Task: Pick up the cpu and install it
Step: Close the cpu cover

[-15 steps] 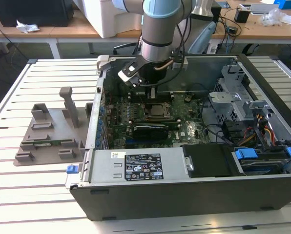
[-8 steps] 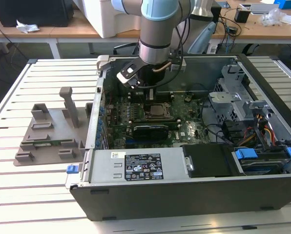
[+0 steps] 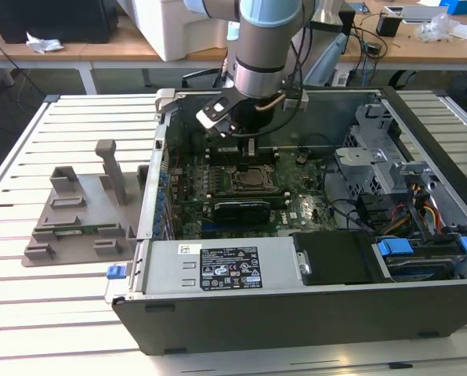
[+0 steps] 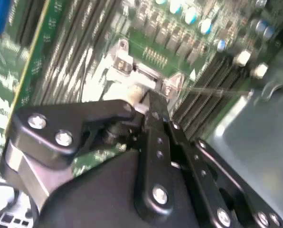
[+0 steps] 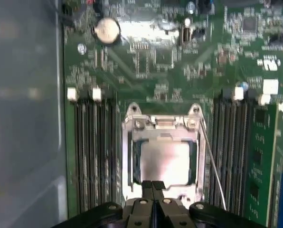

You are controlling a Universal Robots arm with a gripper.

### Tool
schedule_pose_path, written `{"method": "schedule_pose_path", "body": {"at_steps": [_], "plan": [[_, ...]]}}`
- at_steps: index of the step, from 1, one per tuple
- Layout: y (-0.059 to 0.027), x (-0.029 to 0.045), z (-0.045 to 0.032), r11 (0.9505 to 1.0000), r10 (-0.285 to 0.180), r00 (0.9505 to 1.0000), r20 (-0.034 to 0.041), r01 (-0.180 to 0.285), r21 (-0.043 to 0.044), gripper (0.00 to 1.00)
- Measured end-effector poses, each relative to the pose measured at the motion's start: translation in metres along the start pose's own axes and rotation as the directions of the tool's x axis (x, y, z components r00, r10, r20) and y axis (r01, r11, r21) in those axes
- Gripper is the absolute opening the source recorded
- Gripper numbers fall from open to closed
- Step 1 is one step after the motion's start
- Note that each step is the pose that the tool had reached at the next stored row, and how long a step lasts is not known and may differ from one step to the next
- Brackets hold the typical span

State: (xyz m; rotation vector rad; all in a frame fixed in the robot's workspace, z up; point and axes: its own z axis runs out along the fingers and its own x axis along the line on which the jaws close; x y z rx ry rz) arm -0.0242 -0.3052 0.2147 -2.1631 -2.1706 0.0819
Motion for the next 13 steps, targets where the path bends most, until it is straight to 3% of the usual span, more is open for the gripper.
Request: {"method": "schedule_pose_path", "body": {"at_steps": [3, 4, 5, 9, 10, 12, 13], "plan": [[0.0218, 0.0000, -0.0013, 0.9998, 0.000, 1.0000, -0.0051, 0.000, 0.0199, 0.11], [0.0263, -0.0001, -0.0016, 0.9997, 0.000, 1.0000, -0.0053, 0.000, 0.0225, 0.11], [0.0283, -0.0001, -0.0018, 0.9997, 0.000, 1.0000, -0.0052, 0.000, 0.0233, 0.11], [0.0289, -0.0007, -0.0042, 0.9997, 0.001, 1.0000, 0.0097, -0.001, 0.0238, 0.11], [0.0282, -0.0006, -0.0121, 0.9997, 0.001, 1.0000, 0.0095, -0.001, 0.0237, 0.11], [0.0259, -0.0001, -0.0381, 0.9997, 0.001, 1.0000, 0.0096, -0.002, 0.0237, 0.11], [0.0251, 0.0000, -0.0469, 0.9997, 0.001, 1.0000, 0.0096, -0.001, 0.0237, 0.11]]}}
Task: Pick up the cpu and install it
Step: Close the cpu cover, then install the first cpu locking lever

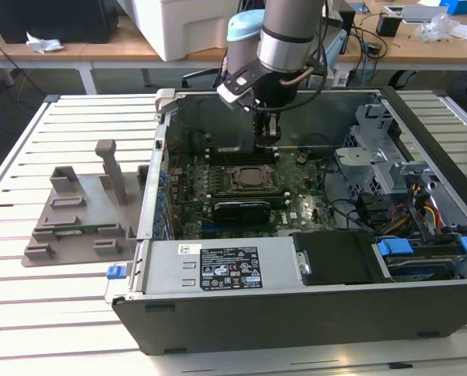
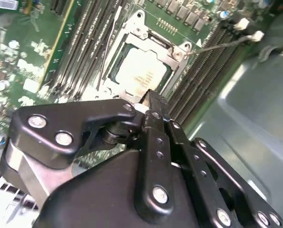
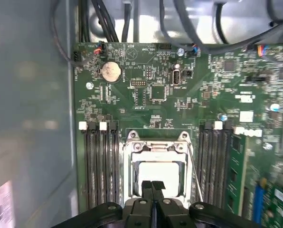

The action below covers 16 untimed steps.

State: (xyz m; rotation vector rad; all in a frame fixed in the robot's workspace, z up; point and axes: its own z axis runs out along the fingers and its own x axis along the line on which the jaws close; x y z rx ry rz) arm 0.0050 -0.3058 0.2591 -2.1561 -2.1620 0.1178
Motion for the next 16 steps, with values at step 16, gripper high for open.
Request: {"method": "schedule_pose_path", "body": {"at_steps": [16], "plan": [[-0.0005, 0.0001, -0.0043, 0.9877, -0.156, 0.9876, 0.0179, 0.156, 0.0024, 0.11]]}}
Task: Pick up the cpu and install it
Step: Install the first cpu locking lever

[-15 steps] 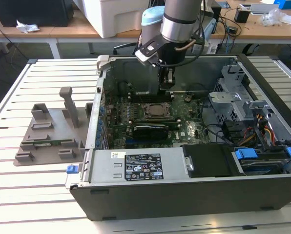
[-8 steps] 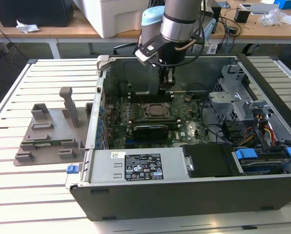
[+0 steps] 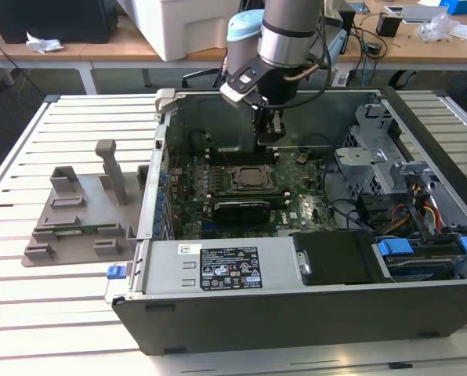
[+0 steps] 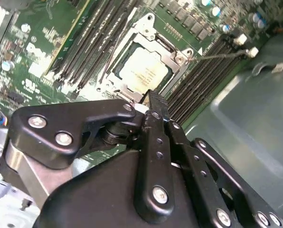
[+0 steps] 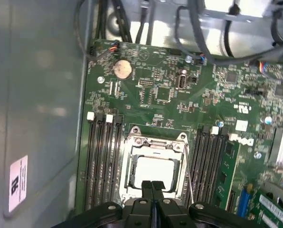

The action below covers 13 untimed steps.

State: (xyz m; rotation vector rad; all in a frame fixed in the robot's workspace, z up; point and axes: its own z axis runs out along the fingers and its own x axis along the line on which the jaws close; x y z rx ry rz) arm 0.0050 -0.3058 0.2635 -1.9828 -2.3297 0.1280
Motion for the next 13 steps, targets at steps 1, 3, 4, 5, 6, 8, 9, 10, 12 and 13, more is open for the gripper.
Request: {"method": "schedule_pose_path", "body": {"at_steps": [1, 3, 4, 5, 6, 8, 9, 10, 12, 13], "plan": [[0.0000, 0.0000, 0.0000, 0.9990, -0.044, 0.9990, 0.0051, 0.044, 0.0004, 0.11], [0.0000, 0.0000, 0.0002, 0.9897, -0.143, 0.9896, 0.0165, 0.143, 0.0021, 0.11], [0.0000, 0.0000, 0.0002, 0.9854, -0.170, 0.9852, 0.0196, 0.170, 0.0028, 0.11], [0.0000, 0.0000, 0.0002, 0.9790, -0.204, 0.9787, 0.0235, 0.204, 0.0038, 0.11], [0.0000, 0.0000, 0.0003, 0.9754, -0.220, 0.9751, 0.0253, 0.220, 0.0042, 0.11], [0.0000, 0.0000, 0.0003, 0.9612, -0.276, 0.9607, 0.0317, 0.276, 0.0062, 0.11], [0.0000, 0.0000, 0.0003, 0.9563, -0.292, 0.9557, 0.0336, 0.292, 0.0069, 0.11], [0.0000, 0.0000, 0.0003, 0.9458, -0.325, 0.9450, 0.0372, 0.325, 0.0084, 0.11], [0.0000, 0.0000, 0.0003, 0.9330, -0.360, 0.9321, 0.0412, 0.360, 0.0101, 0.11], [0.0000, 0.0000, 0.0003, 0.9221, -0.387, 0.9210, 0.0440, 0.387, 0.0114, 0.11]]}}
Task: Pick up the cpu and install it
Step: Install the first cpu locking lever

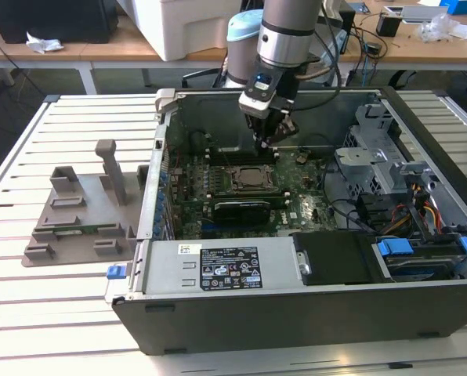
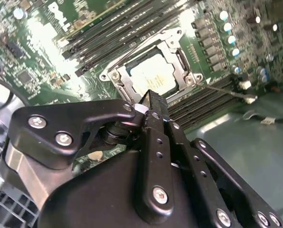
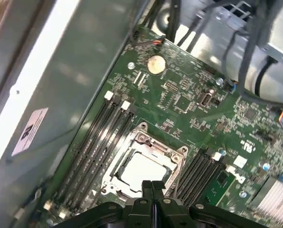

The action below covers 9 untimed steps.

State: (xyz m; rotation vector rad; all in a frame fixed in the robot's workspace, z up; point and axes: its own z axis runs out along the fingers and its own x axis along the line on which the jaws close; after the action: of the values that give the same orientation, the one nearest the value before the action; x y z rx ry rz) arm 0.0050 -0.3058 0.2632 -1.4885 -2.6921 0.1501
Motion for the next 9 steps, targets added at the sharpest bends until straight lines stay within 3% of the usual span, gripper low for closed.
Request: {"method": "schedule_pose_path", "body": {"at_steps": [2, 4, 5, 6, 9], "plan": [[0.0000, 0.0000, 0.0000, 0.9981, -0.061, 0.9981, 0.0068, 0.061, 0.0003, 0.11], [0.0000, 0.0000, 0.0000, 0.9915, -0.130, 0.9913, 0.0142, 0.130, 0.0012, 0.11], [0.0000, 0.0000, 0.0001, 0.9867, -0.162, 0.9866, 0.0177, 0.162, 0.0018, 0.11], [0.0000, 0.0000, 0.0001, 0.9782, -0.208, 0.9779, 0.0228, 0.208, 0.0030, 0.11], [0.0000, 0.0000, 0.0001, 0.9634, -0.268, 0.9630, 0.0296, 0.268, 0.0051, 0.11]]}}
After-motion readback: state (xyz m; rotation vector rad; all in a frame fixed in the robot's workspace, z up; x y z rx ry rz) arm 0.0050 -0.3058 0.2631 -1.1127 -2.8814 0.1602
